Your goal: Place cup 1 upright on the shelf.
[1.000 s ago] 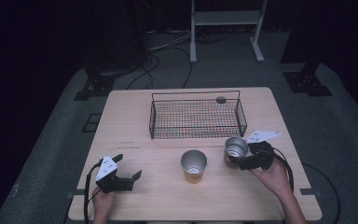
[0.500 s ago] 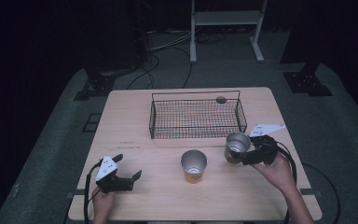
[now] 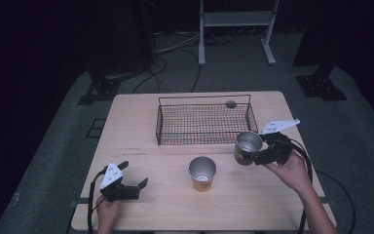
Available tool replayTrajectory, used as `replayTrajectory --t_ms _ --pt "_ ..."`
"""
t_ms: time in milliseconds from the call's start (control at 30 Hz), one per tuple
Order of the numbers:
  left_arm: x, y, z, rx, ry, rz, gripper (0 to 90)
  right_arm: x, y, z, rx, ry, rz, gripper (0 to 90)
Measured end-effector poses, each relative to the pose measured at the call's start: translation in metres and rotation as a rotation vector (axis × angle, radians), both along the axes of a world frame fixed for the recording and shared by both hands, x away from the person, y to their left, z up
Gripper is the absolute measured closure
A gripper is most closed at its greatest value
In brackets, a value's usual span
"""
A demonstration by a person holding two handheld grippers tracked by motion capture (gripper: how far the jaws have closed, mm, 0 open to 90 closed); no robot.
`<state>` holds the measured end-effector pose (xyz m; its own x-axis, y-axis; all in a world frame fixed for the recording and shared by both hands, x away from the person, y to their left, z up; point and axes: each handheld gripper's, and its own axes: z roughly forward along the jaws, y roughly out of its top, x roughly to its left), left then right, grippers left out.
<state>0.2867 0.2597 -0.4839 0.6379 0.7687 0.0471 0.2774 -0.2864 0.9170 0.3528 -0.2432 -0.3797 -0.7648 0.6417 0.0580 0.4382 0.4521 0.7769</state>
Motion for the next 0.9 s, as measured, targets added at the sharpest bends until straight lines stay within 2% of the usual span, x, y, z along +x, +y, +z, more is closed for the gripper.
replayTrajectory --t_ms 467,900 --pt "0.000 0.000 0.000 -0.005 -0.001 0.001 0.0 0.017 0.003 0.019 0.005 0.001 0.017 17.5" --pt "0.000 0.000 0.000 -0.004 -0.002 0.001 0.0 0.043 0.009 0.041 -0.013 -0.002 0.029 17.5"
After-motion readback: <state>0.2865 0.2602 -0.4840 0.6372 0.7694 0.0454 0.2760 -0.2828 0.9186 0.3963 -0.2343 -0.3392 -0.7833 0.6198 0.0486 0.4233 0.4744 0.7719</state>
